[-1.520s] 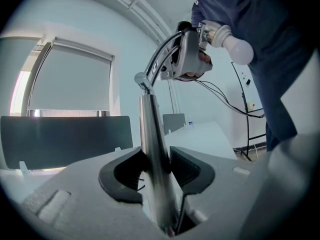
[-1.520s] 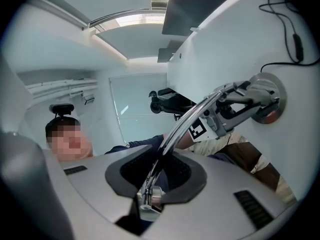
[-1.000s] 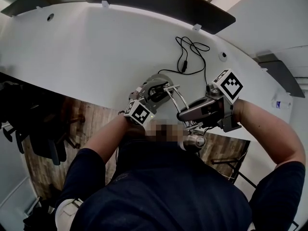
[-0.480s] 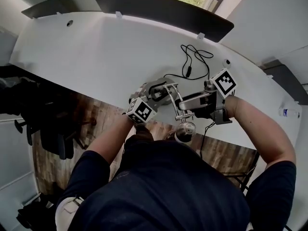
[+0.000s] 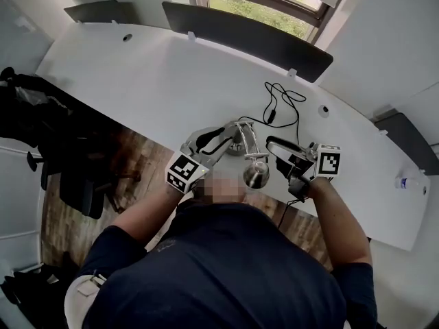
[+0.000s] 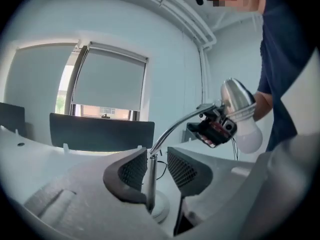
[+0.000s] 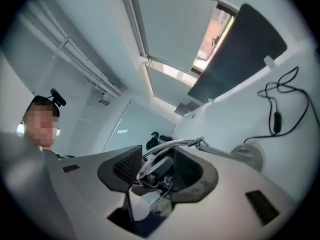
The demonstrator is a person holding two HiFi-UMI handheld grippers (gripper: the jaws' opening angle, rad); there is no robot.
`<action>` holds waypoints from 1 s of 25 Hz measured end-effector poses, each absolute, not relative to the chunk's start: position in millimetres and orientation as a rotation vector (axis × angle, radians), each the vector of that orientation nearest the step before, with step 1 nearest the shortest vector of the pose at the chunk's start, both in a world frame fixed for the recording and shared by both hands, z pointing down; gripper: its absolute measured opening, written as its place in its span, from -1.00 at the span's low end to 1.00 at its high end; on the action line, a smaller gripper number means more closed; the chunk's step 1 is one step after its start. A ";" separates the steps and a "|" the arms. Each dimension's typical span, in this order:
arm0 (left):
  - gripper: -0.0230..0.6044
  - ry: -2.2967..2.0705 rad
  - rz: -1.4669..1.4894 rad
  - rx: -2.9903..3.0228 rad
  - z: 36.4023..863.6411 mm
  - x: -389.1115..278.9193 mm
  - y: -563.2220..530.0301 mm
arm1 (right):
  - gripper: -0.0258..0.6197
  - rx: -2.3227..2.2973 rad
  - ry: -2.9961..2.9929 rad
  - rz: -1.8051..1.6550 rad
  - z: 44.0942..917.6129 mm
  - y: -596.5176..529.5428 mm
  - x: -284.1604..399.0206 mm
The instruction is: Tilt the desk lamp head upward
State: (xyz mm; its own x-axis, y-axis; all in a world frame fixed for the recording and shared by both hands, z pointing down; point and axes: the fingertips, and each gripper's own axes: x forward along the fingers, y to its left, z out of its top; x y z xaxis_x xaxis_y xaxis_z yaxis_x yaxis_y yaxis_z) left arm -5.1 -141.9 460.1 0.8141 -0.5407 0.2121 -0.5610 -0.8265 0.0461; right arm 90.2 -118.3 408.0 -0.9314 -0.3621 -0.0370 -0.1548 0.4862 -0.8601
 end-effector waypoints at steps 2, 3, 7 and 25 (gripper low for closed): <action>-0.58 -0.899 0.234 2.862 445.5 -8.0 -133.0 | -0.43 -0.575 2.467 -1.298 403.2 -117.2 102.9; -0.60 -0.901 0.213 2.857 438.5 -8.1 -128.0 | -0.49 -0.633 2.445 -1.245 400.9 -115.6 107.6; -0.67 -0.889 0.145 2.860 415.6 -2.5 -108.0 | -0.69 -0.849 2.489 -1.038 402.2 -105.4 115.2; -0.90 -0.916 0.090 2.824 410.3 9.7 -70.0 | -0.89 -1.564 2.732 -0.307 430.0 -73.3 116.8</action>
